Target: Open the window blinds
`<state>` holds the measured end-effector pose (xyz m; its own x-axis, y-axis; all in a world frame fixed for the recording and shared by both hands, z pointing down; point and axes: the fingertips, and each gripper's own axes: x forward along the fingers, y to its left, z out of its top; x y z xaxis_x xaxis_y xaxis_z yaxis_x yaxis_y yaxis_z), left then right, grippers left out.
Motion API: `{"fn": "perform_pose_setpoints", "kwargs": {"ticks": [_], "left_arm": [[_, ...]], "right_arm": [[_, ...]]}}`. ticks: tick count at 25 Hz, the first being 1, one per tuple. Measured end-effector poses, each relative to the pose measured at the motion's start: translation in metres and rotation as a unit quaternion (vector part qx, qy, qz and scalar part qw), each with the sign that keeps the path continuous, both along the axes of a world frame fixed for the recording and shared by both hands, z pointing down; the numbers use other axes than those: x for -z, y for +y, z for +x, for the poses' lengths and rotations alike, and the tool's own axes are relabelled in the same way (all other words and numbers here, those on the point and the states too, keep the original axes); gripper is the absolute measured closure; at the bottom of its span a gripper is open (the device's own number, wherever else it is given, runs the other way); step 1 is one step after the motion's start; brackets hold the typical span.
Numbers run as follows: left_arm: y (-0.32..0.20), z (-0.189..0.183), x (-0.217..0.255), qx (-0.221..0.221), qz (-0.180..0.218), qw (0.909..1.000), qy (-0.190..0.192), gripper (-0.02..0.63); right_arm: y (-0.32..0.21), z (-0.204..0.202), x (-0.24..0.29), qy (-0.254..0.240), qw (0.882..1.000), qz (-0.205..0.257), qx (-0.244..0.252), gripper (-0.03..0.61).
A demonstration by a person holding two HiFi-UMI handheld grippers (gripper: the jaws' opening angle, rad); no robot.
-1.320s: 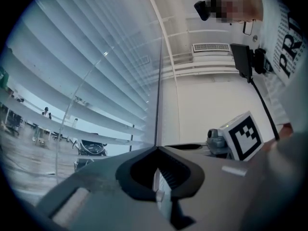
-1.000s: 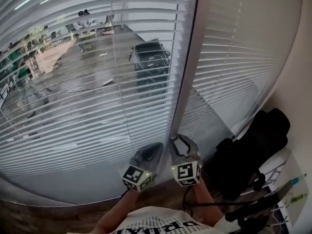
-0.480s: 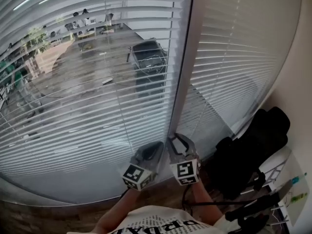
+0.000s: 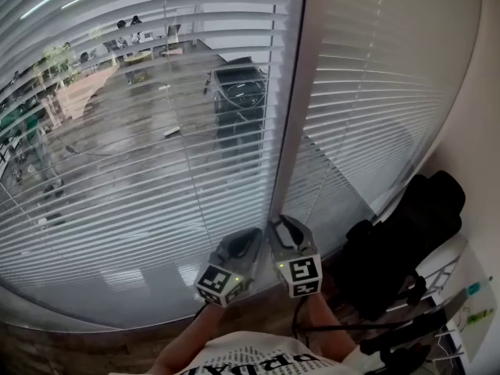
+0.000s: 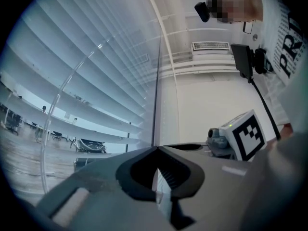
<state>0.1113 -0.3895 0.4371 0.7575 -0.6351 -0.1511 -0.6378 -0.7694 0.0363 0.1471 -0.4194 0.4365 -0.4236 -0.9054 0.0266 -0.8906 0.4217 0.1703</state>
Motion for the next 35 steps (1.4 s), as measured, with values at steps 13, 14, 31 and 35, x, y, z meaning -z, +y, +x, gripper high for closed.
{"fn": "perform_pose_setpoints", "kwargs": {"ticks": [13, 14, 31, 35], "left_arm": [[0.003, -0.004, 0.022, -0.001, 0.003, 1.0000, -0.008, 0.621], [0.004, -0.004, 0.024, -0.003, 0.004, 1.0000, -0.008, 0.621], [0.004, -0.003, 0.025, -0.010, 0.008, 0.9999, -0.009, 0.621], [0.003, -0.002, 0.020, -0.012, 0.004, 0.9999, -0.006, 0.621]], "right_arm": [[0.001, -0.001, 0.020, -0.032, 0.999, -0.001, -0.015, 0.454], [0.003, -0.002, 0.022, -0.033, 0.999, -0.001, -0.016, 0.454], [0.002, -0.002, 0.024, -0.043, 0.999, 0.002, -0.029, 0.454], [-0.001, -0.001, 0.014, -0.041, 0.999, 0.000, -0.030, 0.454]]}}
